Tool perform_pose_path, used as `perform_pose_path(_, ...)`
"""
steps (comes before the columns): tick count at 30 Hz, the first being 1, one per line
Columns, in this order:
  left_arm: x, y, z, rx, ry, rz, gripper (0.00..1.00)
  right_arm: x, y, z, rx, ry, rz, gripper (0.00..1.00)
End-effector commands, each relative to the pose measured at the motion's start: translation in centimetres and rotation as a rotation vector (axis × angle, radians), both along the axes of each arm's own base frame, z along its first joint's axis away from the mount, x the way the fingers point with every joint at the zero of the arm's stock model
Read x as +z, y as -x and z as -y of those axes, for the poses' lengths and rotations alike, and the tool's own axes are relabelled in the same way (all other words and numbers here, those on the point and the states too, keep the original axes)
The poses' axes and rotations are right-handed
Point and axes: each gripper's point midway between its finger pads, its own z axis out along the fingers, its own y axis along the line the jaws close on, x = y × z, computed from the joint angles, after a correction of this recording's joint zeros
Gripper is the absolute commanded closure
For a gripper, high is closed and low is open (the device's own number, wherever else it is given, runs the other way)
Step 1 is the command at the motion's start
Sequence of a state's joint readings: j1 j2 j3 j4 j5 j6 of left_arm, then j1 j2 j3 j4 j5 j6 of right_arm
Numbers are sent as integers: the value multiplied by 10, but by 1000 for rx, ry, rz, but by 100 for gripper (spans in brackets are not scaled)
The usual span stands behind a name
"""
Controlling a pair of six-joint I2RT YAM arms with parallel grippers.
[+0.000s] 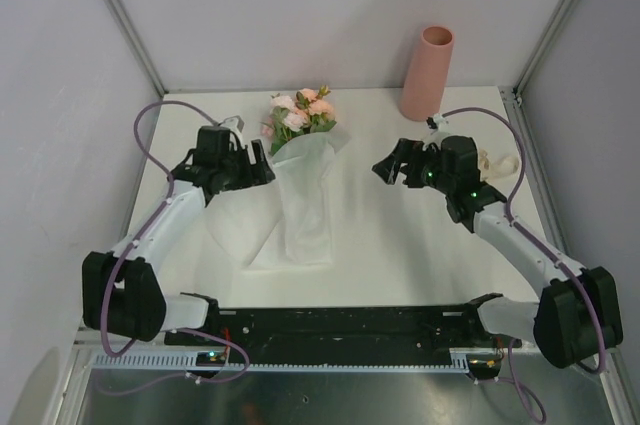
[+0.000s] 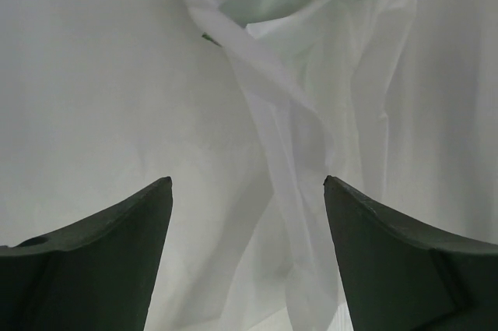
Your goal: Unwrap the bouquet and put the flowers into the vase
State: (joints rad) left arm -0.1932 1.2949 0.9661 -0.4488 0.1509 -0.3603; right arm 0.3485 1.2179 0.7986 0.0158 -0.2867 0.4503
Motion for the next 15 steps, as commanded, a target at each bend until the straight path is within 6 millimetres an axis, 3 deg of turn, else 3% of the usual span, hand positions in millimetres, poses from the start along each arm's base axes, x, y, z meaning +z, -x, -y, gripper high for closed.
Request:
perform_pose_path(1,20,-16,20,-59,21,76,17,33,7,1,18,-27,106,1)
perform_pose_path(7,12,-15,32,-79,21,62,17,37,13,6,7,-24,120,1)
perform_pose_path(15,39,-10,25,-22,24,147,9,37,16,2,11,-35,116,1)
